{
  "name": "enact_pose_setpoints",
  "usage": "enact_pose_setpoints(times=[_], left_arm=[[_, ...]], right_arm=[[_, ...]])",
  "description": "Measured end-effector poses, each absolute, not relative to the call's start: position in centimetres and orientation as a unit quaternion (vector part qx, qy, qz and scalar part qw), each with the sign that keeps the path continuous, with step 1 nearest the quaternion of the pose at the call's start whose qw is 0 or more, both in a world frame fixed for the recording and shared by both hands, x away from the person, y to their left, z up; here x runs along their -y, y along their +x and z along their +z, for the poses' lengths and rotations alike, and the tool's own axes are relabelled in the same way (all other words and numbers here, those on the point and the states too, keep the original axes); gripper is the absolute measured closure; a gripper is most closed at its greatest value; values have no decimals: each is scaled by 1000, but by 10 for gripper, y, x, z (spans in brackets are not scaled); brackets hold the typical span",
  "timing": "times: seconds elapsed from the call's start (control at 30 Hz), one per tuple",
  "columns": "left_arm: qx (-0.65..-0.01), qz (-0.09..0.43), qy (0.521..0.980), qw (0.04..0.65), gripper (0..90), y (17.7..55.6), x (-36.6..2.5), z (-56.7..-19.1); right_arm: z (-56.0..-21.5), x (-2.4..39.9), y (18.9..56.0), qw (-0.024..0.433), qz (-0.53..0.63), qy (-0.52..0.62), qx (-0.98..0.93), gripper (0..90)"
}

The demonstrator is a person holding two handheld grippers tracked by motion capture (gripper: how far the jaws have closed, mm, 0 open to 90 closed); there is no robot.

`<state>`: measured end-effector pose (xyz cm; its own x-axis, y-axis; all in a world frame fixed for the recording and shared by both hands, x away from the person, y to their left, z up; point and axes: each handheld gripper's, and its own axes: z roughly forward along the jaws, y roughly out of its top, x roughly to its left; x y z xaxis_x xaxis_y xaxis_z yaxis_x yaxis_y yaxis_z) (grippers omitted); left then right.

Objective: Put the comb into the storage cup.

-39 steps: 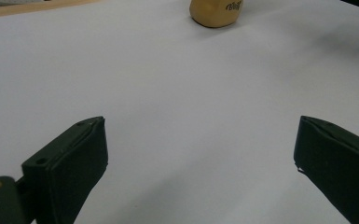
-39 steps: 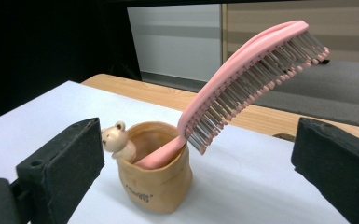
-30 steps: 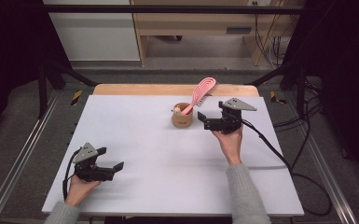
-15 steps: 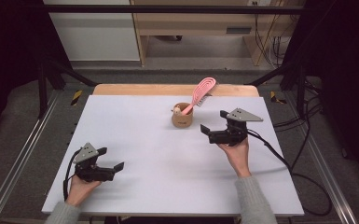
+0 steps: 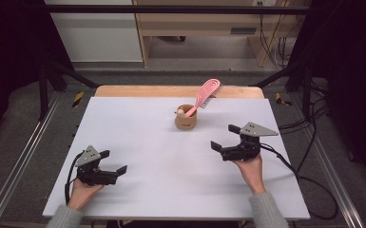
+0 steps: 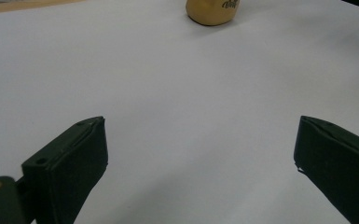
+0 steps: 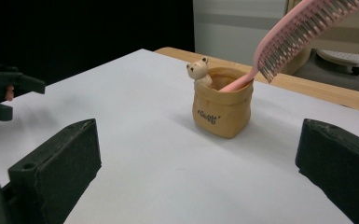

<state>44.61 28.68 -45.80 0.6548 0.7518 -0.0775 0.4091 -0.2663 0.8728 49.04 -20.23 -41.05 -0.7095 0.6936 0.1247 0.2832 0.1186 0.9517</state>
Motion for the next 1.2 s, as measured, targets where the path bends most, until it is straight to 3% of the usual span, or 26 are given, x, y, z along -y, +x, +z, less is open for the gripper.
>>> enact_pose_setpoints(times=[1.2], left_arm=[[-372, 182, 779, 471, 27, 447, -285, -459]], right_arm=[[-458, 260, 465, 158, 569, 359, -722, 1]])
